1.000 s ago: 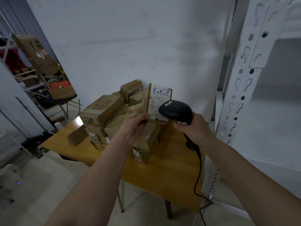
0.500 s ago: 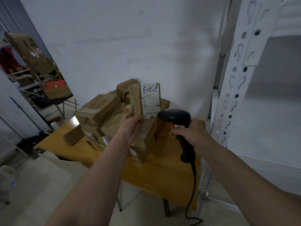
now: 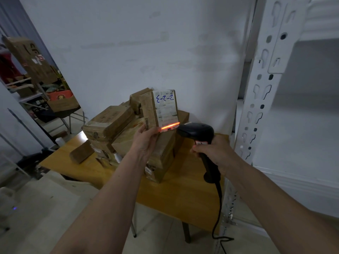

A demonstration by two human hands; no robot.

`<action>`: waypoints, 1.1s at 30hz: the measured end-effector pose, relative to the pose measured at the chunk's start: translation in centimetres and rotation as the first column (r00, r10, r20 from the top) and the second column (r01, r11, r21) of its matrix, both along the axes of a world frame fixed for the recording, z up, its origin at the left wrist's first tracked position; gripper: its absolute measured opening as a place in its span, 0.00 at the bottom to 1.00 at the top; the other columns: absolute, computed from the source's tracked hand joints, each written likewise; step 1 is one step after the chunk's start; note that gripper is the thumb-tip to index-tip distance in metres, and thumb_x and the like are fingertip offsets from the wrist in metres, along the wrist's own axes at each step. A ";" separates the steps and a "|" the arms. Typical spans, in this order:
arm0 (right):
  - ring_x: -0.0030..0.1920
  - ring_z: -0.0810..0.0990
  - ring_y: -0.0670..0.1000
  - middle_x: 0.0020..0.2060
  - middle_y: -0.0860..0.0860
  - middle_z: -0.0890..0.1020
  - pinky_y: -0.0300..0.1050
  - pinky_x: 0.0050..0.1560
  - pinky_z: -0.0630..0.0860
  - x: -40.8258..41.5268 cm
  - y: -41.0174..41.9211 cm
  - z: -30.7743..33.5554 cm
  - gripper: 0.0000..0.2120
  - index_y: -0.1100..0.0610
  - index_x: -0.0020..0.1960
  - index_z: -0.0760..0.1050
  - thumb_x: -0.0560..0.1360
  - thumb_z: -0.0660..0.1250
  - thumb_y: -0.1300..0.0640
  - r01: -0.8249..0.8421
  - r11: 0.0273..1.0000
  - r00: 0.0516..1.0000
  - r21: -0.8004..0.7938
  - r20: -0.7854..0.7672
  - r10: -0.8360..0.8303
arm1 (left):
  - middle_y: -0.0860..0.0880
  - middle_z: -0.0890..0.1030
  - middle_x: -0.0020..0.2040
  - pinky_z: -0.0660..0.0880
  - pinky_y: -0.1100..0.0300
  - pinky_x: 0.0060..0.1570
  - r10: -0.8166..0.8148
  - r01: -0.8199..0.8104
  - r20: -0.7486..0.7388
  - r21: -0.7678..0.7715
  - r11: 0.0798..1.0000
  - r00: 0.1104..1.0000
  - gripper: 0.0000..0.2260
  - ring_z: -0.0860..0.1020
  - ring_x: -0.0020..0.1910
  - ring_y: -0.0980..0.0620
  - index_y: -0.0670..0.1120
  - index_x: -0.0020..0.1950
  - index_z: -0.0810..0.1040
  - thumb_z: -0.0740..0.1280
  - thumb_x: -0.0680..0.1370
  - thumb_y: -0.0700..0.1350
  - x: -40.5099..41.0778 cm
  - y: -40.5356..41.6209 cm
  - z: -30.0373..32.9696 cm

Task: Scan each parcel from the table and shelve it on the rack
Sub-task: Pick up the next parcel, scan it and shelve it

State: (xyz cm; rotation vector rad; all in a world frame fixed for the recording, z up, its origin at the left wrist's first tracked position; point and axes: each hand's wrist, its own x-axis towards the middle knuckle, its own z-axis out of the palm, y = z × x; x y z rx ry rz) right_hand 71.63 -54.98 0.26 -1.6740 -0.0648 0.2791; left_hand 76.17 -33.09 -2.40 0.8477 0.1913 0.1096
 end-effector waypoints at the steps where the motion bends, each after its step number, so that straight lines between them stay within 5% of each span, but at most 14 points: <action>1: 0.39 0.80 0.48 0.38 0.52 0.84 0.41 0.44 0.76 -0.1 0.0 0.0 0.05 0.54 0.46 0.77 0.73 0.70 0.63 0.006 1.000 1.000 0.005 0.002 -0.006 | 0.40 0.81 0.59 0.79 0.50 0.57 0.001 -0.001 -0.001 0.013 1.000 1.000 0.23 0.81 0.57 0.43 0.38 0.67 0.72 0.66 0.73 0.27 0.0 0.0 0.0; 9: 0.39 0.82 0.49 0.38 0.51 0.85 0.44 0.46 0.78 -1.1 -0.6 -0.4 0.06 0.54 0.47 0.77 0.73 0.70 0.62 0.011 1.000 1.000 0.024 0.002 -0.011 | 0.39 0.80 0.61 0.78 0.48 0.58 0.016 -0.015 -0.003 0.075 0.997 1.000 0.26 0.81 0.57 0.43 0.39 0.69 0.69 0.67 0.72 0.27 -0.8 -1.0 -0.7; 18: 0.48 0.82 0.62 0.43 0.63 0.83 0.62 0.59 0.75 -3.4 -3.3 -0.4 0.04 0.60 0.44 0.80 0.70 0.73 0.64 0.024 0.999 0.999 0.040 0.020 -0.025 | 0.38 0.79 0.62 0.79 0.53 0.55 -0.009 0.005 0.053 0.079 0.997 0.999 0.28 0.79 0.61 0.42 0.37 0.67 0.72 0.71 0.67 0.31 -4.8 -3.5 -0.7; 28: 0.44 0.82 0.54 0.45 0.62 0.84 0.56 0.59 0.76 -9.1 -6.9 0.7 0.05 0.57 0.42 0.81 0.69 0.74 0.64 0.171 0.978 0.985 0.120 -0.002 -0.172 | 0.39 0.77 0.64 0.80 0.56 0.50 -0.131 0.140 -0.061 0.166 0.976 0.989 0.33 0.80 0.59 0.43 0.40 0.72 0.66 0.71 0.68 0.35 -10.4 -6.8 -1.8; 33: 0.42 0.82 0.54 0.44 0.62 0.84 0.52 0.55 0.78 -12.9 -7.3 1.5 0.03 0.59 0.42 0.81 0.69 0.73 0.65 0.341 0.929 0.938 0.145 0.013 -0.347 | 0.39 0.77 0.64 0.78 0.51 0.55 -0.281 0.292 -0.086 0.186 0.938 0.956 0.33 0.80 0.59 0.42 0.43 0.70 0.67 0.72 0.67 0.36 -13.0 -6.8 -2.5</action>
